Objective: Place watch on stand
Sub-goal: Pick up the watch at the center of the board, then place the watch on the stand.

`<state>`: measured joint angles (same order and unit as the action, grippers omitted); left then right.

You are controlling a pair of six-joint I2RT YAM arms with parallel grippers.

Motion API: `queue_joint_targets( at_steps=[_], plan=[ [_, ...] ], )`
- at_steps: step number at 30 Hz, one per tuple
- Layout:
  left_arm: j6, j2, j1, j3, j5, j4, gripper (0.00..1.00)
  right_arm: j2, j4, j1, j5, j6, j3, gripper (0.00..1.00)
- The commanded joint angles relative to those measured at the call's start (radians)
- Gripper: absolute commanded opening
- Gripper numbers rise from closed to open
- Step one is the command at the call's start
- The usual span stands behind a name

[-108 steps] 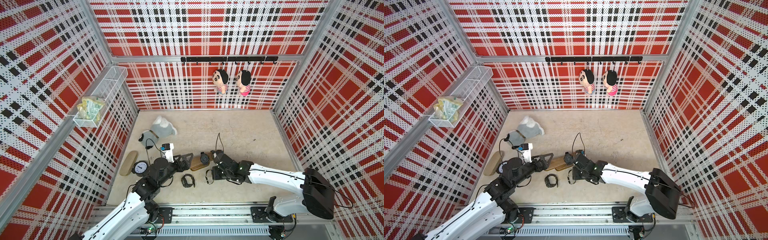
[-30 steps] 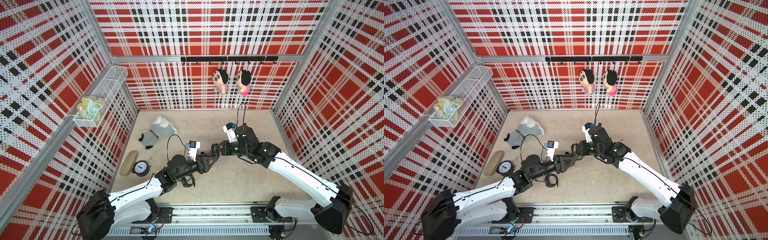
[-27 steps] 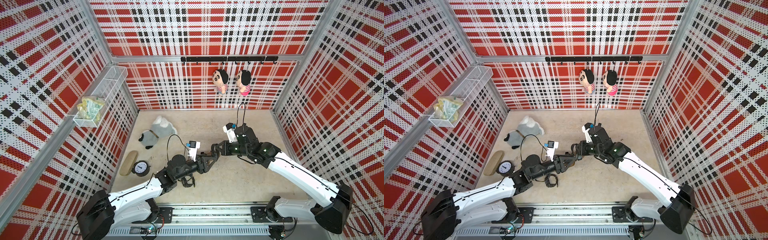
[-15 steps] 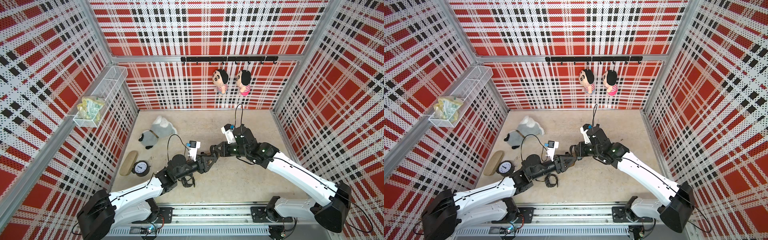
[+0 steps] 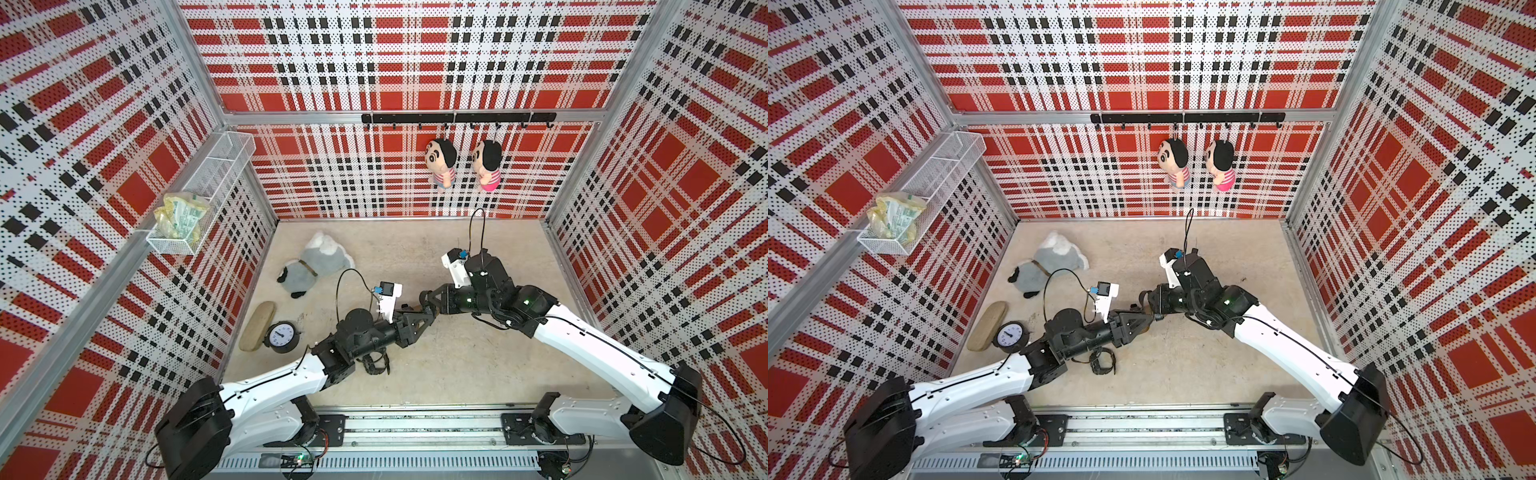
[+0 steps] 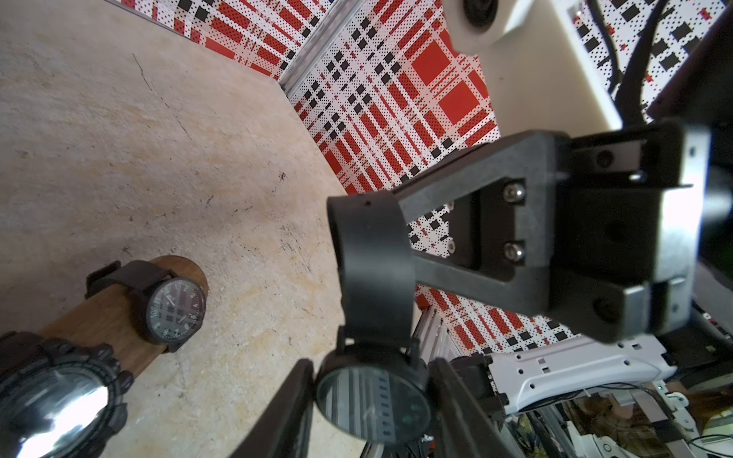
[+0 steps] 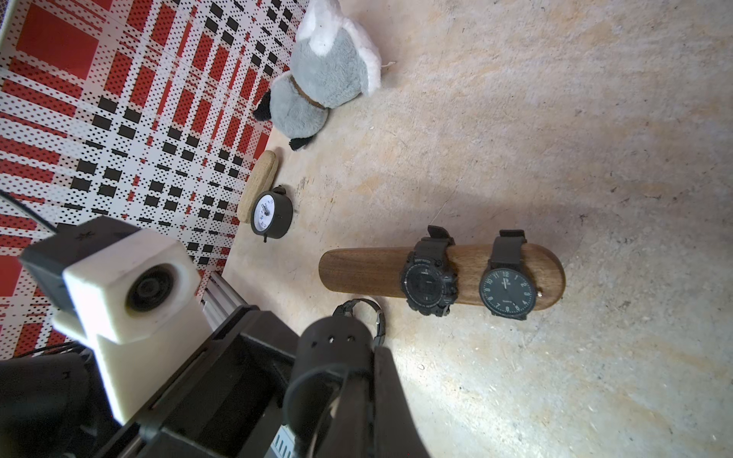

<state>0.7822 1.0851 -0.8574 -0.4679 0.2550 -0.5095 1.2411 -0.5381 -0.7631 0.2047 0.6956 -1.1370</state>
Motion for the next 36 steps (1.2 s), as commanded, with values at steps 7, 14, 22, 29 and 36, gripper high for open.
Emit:
queue_joint_targets(
  at_steps=[7,14,22,29,36],
  plan=[
    [0.000,-0.031,0.010,-0.015,0.004,-0.029,0.39,-0.007,-0.002,-0.007,-0.008,-0.011,-0.027,0.00],
    [0.007,-0.137,0.043,-0.021,-0.070,0.142,0.35,0.001,-0.116,-0.007,-0.121,-0.054,-0.059,0.55],
    [0.036,-0.306,0.056,-0.158,-0.390,0.780,0.29,-0.016,-0.246,0.016,-0.327,-0.098,-0.052,0.58],
    [0.210,-0.374,0.044,-0.243,-0.610,1.177,0.27,-0.031,-0.205,0.031,-0.305,-0.101,-0.008,0.57],
    [0.329,-0.282,0.044,-0.280,-0.737,1.381,0.22,-0.027,-0.201,0.031,-0.288,-0.108,0.006,0.55]
  ],
)
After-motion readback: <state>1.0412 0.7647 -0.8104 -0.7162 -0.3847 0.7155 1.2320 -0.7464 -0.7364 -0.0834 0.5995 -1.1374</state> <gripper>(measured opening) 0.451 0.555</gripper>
